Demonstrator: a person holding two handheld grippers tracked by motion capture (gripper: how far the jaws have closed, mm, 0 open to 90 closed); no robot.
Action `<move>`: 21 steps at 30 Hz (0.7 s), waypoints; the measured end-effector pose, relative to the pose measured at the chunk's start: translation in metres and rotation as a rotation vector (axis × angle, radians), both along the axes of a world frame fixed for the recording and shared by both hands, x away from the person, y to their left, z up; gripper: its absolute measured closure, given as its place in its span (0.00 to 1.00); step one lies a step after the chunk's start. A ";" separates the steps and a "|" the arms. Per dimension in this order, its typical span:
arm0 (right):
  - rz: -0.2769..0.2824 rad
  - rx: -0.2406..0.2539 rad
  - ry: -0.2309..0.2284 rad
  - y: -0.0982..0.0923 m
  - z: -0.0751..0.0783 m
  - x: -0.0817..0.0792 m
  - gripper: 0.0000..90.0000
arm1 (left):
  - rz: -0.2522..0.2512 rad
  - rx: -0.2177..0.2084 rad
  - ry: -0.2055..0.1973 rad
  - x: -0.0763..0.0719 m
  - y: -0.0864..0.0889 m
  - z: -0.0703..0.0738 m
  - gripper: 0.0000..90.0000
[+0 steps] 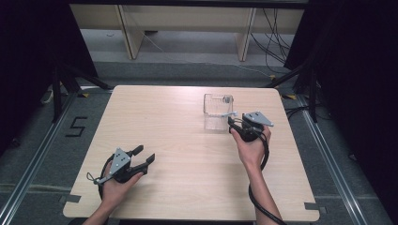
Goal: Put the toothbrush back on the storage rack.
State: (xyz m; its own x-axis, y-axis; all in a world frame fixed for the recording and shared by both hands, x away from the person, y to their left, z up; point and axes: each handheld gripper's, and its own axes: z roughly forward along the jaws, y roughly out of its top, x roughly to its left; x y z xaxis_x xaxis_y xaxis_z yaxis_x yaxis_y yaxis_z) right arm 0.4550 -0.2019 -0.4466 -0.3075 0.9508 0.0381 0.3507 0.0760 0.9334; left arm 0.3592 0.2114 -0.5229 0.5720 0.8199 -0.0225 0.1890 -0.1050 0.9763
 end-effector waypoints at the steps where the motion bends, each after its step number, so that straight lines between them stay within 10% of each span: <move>1: -0.003 0.018 0.005 0.001 0.000 -0.002 0.43 | 0.000 0.001 -0.001 0.000 0.000 0.000 0.42; 21: -0.004 0.026 -0.009 -0.001 0.003 -0.024 0.44 | 0.001 0.003 -0.004 0.000 0.000 0.000 0.42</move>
State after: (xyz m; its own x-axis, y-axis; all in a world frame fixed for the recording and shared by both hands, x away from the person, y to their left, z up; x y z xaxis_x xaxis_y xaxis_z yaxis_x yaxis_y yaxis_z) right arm 0.4312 -0.2029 -0.4431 -0.3042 0.9508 0.0596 0.3426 0.0508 0.9381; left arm 0.3587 0.2112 -0.5229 0.5711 0.8207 -0.0172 0.1849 -0.1082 0.9768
